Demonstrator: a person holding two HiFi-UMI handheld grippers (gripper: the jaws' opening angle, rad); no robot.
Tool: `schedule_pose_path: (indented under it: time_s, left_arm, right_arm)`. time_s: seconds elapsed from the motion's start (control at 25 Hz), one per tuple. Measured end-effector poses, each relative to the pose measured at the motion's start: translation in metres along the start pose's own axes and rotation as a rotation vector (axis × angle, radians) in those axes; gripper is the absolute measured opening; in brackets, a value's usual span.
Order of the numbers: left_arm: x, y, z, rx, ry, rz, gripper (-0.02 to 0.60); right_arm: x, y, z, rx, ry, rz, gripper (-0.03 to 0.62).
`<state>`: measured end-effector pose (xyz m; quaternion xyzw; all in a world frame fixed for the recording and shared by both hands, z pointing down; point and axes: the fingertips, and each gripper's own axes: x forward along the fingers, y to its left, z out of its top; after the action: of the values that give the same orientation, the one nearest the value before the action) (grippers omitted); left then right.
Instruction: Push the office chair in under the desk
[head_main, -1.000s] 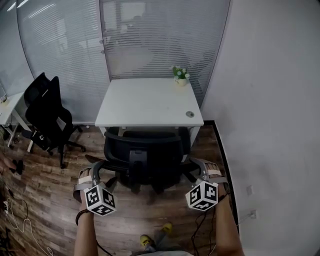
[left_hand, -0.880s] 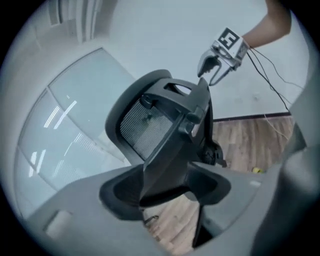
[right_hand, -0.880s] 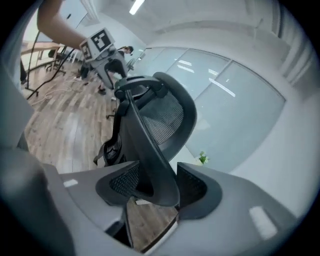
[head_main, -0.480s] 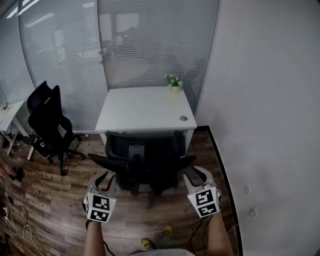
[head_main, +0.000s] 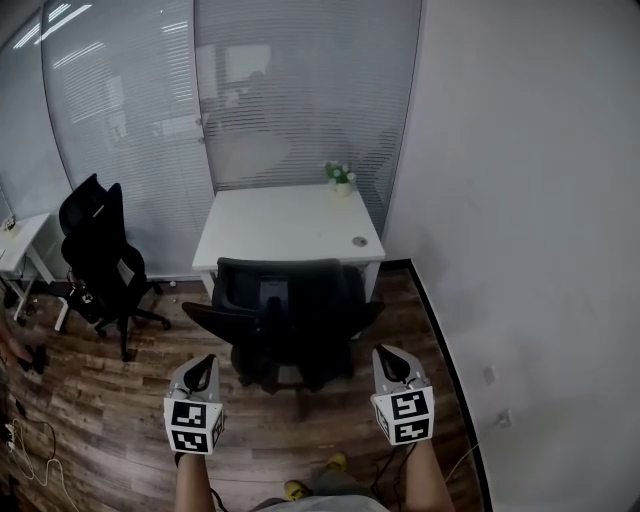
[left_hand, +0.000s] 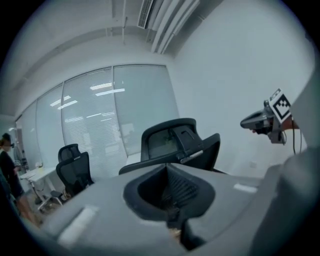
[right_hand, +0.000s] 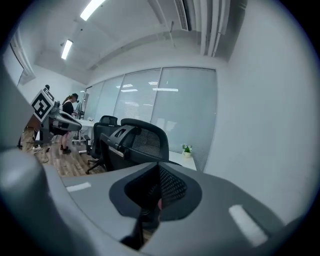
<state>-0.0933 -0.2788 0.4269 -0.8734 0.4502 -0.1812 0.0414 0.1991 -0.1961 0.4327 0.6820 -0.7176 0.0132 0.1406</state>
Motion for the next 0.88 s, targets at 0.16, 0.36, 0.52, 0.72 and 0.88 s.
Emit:
schedule_pose_path:
  time_s: [0.16, 0.36, 0.52, 0.72, 0.88]
  left_arm:
    - [-0.012, -0.002, 0.004, -0.022, -0.022, 0.014, -0.002]
    - [-0.024, -0.003, 0.009, -0.032, -0.046, 0.018, -0.002]
    - [-0.024, -0.005, 0.010, -0.041, -0.053, 0.012, -0.002]
    - [-0.023, -0.007, 0.011, -0.049, -0.059, 0.013, -0.002]
    - [-0.019, -0.005, 0.011, -0.054, -0.059, 0.010, -0.002]
  right_arm:
    - [-0.015, -0.001, -0.001, 0.034, -0.011, -0.016, 0.002]
    - [-0.027, -0.003, 0.006, 0.062, -0.032, -0.036, 0.002]
    - [-0.030, -0.005, 0.007, 0.058, -0.030, -0.050, 0.002]
    - [-0.030, -0.010, 0.007, 0.054, -0.030, -0.059, 0.002]
    - [-0.027, -0.010, 0.007, 0.049, -0.026, -0.060, 0.002]
